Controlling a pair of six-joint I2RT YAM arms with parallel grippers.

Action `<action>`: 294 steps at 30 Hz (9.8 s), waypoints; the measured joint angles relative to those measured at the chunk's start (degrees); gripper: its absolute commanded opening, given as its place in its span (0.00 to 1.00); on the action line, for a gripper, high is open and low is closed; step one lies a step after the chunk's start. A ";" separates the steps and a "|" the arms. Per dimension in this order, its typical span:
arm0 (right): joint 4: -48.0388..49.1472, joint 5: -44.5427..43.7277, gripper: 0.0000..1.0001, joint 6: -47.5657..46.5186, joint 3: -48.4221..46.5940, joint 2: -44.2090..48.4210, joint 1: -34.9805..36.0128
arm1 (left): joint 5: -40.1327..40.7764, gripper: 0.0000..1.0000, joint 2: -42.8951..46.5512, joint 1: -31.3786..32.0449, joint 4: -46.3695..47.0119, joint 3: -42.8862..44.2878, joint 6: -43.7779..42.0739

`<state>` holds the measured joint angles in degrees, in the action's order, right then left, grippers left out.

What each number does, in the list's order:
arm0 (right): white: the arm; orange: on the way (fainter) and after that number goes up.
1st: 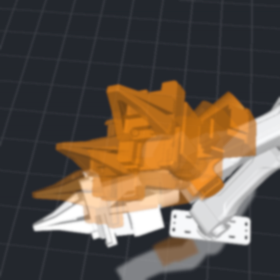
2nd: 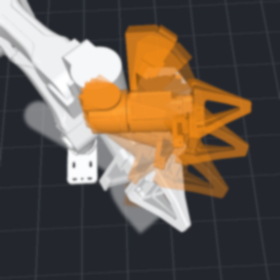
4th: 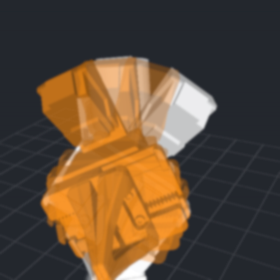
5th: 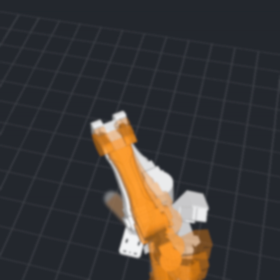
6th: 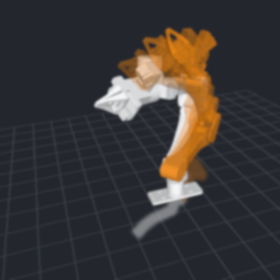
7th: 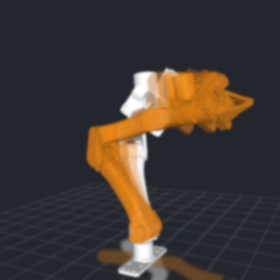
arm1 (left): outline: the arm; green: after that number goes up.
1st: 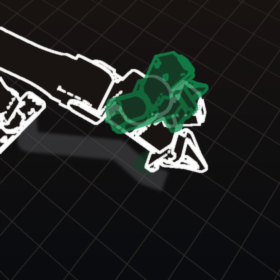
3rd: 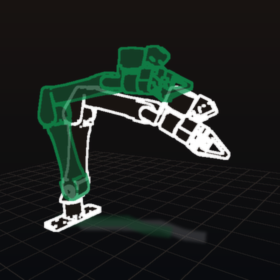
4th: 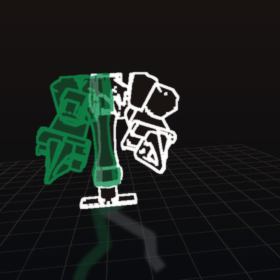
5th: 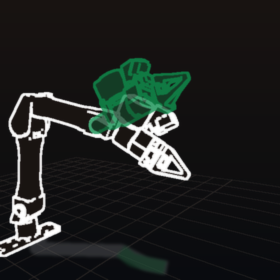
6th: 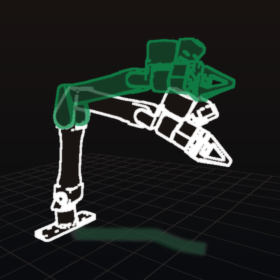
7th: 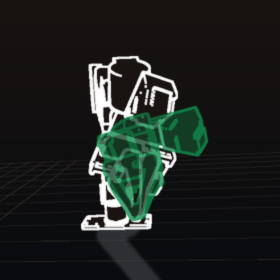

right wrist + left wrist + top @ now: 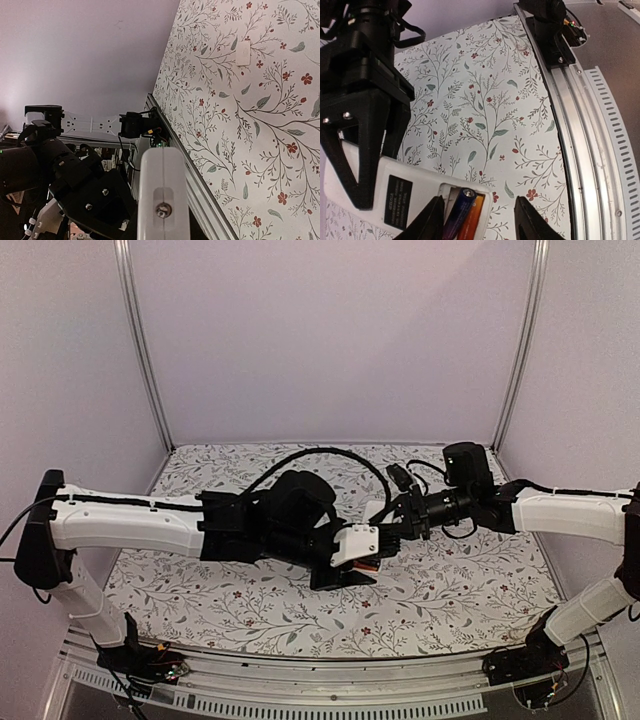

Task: Load the batteries into the remote control
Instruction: Place the battery in the battery compartment, then load the battery into the battery compartment, then pass from the right arm to the left, then place the remote control without the battery cover at the center of the board, then pick up the battery cover from the center of the board.

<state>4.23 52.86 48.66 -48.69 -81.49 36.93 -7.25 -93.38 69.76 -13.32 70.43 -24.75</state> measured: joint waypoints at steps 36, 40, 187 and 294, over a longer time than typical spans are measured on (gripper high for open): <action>1.81 3.19 0.00 -0.04 -0.07 -0.11 -0.09 | -3.28 0.99 14.93 -10.19 9.25 -9.86 40.28; 1.86 3.15 0.00 -0.02 -0.72 -0.11 -0.24 | -7.56 0.97 12.24 -9.92 11.26 -12.24 47.65; -1.33 -9.73 0.64 -4.42 15.98 12.44 -12.26 | -3.32 0.38 -34.58 -12.20 -35.50 27.30 -1.07; -2.51 -3.50 0.61 -12.79 7.72 -2.91 -12.17 | -12.15 0.37 -11.19 -31.41 -19.80 0.11 -17.79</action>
<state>1.72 49.36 35.88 -40.97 -84.40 24.75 -19.40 -104.57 38.35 -33.12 70.54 -42.54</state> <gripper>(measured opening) 0.616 0.477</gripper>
